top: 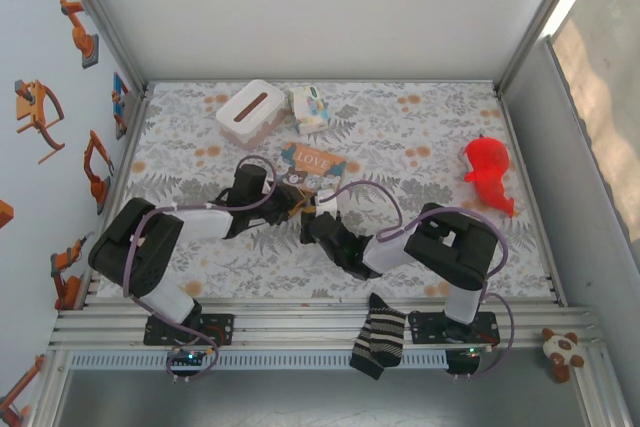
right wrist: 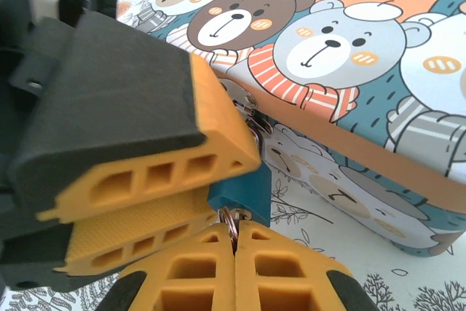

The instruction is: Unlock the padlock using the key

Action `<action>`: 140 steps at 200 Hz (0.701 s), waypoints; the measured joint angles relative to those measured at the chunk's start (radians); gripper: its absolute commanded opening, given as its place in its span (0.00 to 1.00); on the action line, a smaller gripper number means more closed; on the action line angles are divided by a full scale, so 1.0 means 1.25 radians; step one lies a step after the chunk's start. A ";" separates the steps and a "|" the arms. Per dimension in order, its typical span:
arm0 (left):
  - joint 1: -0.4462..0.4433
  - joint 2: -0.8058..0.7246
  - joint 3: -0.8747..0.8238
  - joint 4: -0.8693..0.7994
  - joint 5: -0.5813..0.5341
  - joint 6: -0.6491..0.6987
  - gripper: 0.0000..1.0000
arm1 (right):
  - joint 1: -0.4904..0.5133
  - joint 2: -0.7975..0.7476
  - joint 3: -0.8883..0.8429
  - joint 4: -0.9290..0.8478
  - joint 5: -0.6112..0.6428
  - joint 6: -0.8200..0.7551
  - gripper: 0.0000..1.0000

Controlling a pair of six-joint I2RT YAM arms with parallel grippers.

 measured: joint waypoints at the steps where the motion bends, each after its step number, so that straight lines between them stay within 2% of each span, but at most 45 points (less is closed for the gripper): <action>1: 0.000 -0.002 0.000 -0.002 -0.001 0.002 0.34 | 0.000 0.000 0.000 0.000 0.000 0.001 0.00; 33: 0.027 -0.072 -0.002 -0.064 -0.010 0.023 0.48 | 0.000 0.000 -0.008 0.006 0.012 0.021 0.00; 64: 0.064 -0.171 -0.002 -0.155 -0.027 0.061 0.58 | 0.000 -0.001 -0.018 0.012 0.018 0.045 0.00; 102: 0.121 -0.276 -0.002 -0.277 -0.058 0.113 0.62 | -0.010 -0.019 -0.054 0.020 0.006 0.100 0.00; 140: 0.143 -0.325 -0.002 -0.364 -0.083 0.154 0.64 | -0.060 -0.041 -0.111 0.064 -0.077 0.194 0.00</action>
